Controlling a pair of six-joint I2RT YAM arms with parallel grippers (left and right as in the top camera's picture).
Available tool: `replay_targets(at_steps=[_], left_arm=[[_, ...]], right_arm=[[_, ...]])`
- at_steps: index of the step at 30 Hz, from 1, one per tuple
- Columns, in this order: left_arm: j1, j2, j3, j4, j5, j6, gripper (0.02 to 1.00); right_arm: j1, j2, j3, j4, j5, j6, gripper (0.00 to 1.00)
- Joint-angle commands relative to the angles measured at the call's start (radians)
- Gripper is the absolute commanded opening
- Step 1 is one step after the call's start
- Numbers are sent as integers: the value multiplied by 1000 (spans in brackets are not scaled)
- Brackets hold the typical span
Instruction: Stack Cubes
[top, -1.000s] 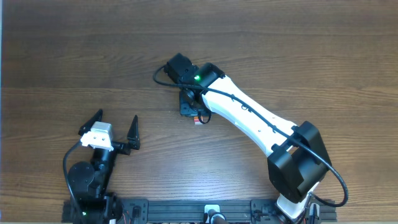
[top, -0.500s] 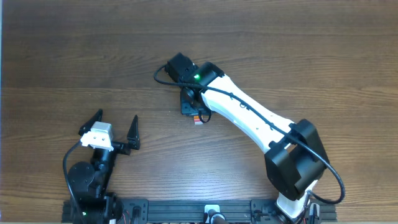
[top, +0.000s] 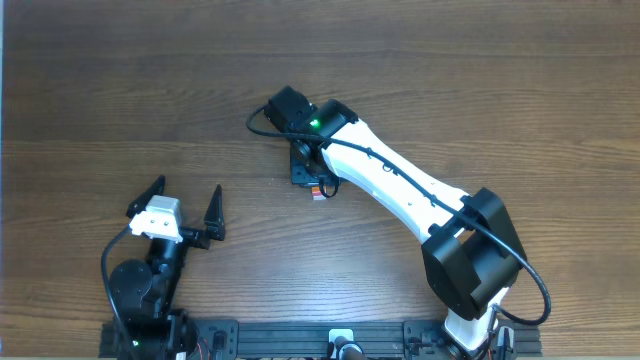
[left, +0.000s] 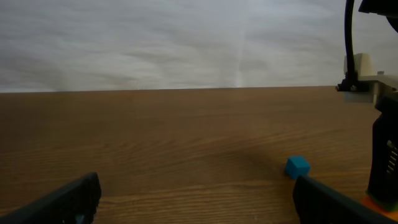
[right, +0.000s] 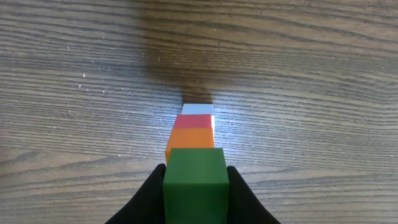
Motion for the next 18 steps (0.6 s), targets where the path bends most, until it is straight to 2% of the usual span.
replay_targets(at_steps=[1, 18], left_arm=[[-4, -6, -5, -1, 3, 14, 998], [-4, -6, -5, -1, 3, 15, 998]], right_arm=[[-5, 11, -5, 2, 11, 3, 121], [1, 13, -7, -1, 0, 3, 132]])
